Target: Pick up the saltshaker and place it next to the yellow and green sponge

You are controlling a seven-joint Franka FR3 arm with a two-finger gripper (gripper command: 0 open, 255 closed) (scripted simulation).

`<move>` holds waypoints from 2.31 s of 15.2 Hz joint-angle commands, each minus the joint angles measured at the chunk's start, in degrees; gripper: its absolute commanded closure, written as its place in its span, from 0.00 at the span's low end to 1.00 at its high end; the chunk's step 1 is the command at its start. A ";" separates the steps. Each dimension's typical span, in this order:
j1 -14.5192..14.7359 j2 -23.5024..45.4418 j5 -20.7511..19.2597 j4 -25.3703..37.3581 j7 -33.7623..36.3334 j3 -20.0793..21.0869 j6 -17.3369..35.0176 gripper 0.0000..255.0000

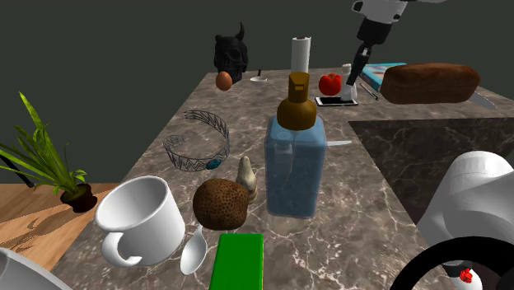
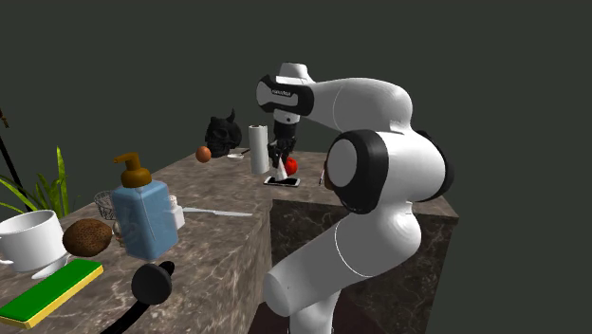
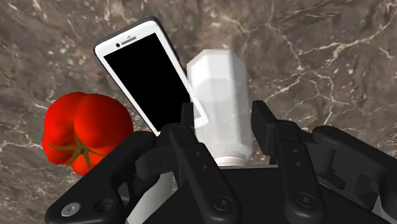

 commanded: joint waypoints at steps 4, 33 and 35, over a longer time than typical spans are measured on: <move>0.45 1.26 0.56 4.78 0.06 0.40 -3.56 1.00; 3.13 2.88 4.92 18.54 11.14 11.14 -16.35 1.00; 3.48 1.99 5.78 17.12 13.93 13.65 -15.89 1.00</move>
